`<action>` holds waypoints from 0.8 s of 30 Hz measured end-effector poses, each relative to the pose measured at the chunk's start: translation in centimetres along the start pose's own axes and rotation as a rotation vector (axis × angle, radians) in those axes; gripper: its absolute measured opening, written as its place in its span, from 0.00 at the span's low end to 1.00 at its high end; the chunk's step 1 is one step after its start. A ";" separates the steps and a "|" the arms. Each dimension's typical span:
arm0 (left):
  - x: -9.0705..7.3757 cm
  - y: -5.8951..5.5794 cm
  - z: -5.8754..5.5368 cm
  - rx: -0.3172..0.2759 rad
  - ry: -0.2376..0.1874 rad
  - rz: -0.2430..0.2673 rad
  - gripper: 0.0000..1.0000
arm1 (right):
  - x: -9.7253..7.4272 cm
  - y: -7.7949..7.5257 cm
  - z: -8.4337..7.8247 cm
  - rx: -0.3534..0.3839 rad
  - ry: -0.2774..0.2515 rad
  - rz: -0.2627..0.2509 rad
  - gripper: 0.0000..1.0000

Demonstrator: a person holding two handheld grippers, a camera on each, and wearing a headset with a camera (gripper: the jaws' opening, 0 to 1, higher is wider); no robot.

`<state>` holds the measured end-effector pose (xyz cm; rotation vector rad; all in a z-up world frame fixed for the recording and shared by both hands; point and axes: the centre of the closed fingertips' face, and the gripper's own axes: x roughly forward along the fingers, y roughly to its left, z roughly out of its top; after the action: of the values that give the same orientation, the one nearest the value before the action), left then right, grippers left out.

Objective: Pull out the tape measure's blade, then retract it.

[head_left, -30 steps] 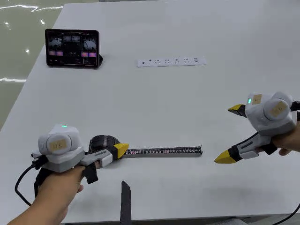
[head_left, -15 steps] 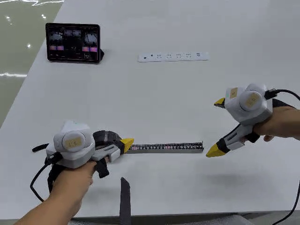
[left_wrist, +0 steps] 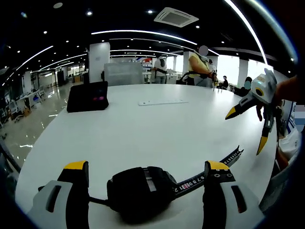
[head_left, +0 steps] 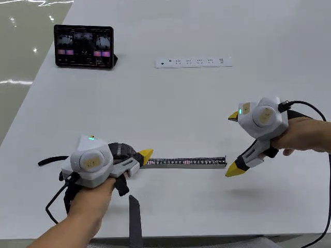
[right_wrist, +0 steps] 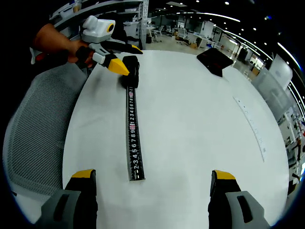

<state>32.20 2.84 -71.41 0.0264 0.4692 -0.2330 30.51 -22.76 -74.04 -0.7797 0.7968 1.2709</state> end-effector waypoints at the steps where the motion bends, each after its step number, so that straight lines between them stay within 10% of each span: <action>1: 0.0 0.0 -0.2 -0.004 -0.001 0.004 0.99 | 0.1 0.1 -0.2 -0.001 0.005 0.004 0.97; 24: 0.1 0.2 -0.6 -0.011 -0.002 0.024 0.99 | 2.0 1.1 -1.4 -0.007 0.018 0.072 0.53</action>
<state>32.05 3.05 -71.98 0.0214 0.4681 -0.2073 29.52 -22.80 -76.52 -0.7748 0.8412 1.3330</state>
